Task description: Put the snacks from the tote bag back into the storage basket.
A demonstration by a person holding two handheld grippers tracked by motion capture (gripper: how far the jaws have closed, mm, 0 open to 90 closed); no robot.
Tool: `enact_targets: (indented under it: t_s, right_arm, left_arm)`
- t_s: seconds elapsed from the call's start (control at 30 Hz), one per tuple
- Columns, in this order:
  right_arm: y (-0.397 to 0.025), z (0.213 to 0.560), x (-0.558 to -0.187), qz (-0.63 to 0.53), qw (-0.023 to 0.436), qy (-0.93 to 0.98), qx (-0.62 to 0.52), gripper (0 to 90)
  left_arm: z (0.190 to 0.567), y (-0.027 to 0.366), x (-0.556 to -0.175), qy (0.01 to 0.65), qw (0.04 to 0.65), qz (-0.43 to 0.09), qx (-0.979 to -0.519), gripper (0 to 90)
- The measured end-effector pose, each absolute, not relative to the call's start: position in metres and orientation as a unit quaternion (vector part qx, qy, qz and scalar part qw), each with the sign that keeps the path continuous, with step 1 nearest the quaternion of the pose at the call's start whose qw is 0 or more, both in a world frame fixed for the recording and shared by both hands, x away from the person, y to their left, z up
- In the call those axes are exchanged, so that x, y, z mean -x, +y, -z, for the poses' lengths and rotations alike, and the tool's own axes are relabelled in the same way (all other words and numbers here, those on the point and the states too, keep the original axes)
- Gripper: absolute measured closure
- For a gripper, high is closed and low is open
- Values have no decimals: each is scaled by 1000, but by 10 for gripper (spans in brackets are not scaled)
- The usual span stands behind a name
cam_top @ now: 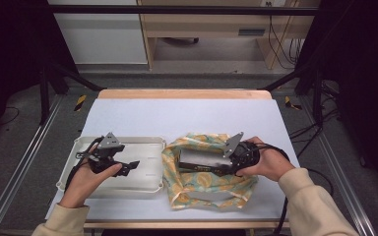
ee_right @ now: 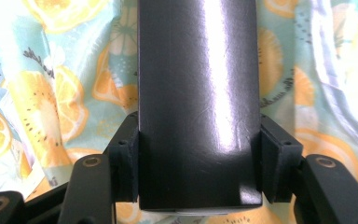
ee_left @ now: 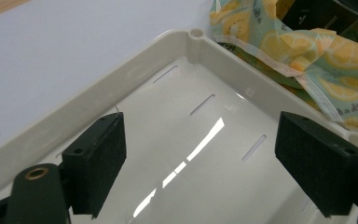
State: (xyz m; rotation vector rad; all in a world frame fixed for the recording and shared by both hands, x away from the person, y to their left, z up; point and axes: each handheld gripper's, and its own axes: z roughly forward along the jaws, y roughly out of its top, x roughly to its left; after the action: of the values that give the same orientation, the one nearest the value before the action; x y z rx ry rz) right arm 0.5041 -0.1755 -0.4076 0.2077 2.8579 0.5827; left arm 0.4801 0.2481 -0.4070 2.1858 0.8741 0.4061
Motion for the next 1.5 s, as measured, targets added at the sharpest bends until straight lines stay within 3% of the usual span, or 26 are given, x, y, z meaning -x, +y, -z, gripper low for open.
enact_targets:
  t_s: [0.83,1.5]
  right_arm:
    - [-188,370,-499,-220,130,963,-91,435]
    - [-154,347,-501,-236,110,962,-84,436]
  left_arm:
    - [413,230,-494,296,331,-134,-886,125]
    - [372,231,-511,226,316,-122,-913,88]
